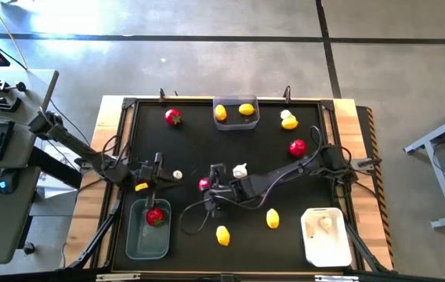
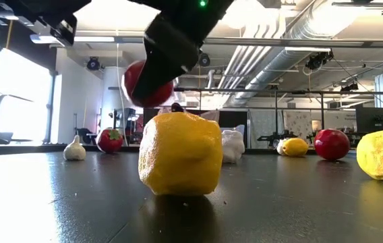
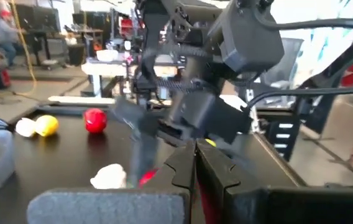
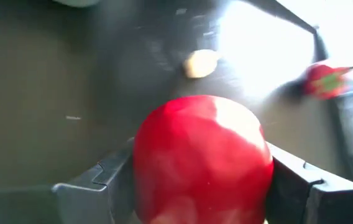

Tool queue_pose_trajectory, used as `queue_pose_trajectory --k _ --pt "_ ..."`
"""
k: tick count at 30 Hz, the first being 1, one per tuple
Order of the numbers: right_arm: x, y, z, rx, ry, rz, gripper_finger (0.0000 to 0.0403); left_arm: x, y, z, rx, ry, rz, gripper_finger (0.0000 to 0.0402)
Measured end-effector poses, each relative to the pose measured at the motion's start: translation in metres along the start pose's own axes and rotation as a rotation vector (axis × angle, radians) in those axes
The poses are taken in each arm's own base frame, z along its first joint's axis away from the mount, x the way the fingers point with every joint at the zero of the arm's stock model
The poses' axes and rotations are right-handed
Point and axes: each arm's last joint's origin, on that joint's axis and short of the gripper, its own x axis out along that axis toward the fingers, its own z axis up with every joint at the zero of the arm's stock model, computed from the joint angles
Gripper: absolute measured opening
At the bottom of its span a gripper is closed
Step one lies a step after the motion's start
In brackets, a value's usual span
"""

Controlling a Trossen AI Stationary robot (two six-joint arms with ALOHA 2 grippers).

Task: Sort produce into baskets
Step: Put the bottom tomato into the dark green bin

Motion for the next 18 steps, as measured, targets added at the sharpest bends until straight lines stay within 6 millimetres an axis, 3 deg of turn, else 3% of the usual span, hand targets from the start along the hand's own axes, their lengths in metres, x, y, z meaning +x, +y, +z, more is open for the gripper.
queue_pose_trajectory --k 5,10,18 --pt "-0.007 0.003 0.007 -0.183 -0.021 -0.25 0.024 0.0 0.001 -0.007 -0.076 0.067 0.007 0.0033" --pt "-0.018 0.009 0.015 -0.325 -0.009 -0.442 0.024 0.0 0.003 -0.012 -0.13 0.11 0.064 0.0093" --pt "-0.03 0.018 0.029 -0.433 -0.08 -0.509 0.024 0.008 -0.001 -0.012 -0.15 0.064 0.073 0.0206"
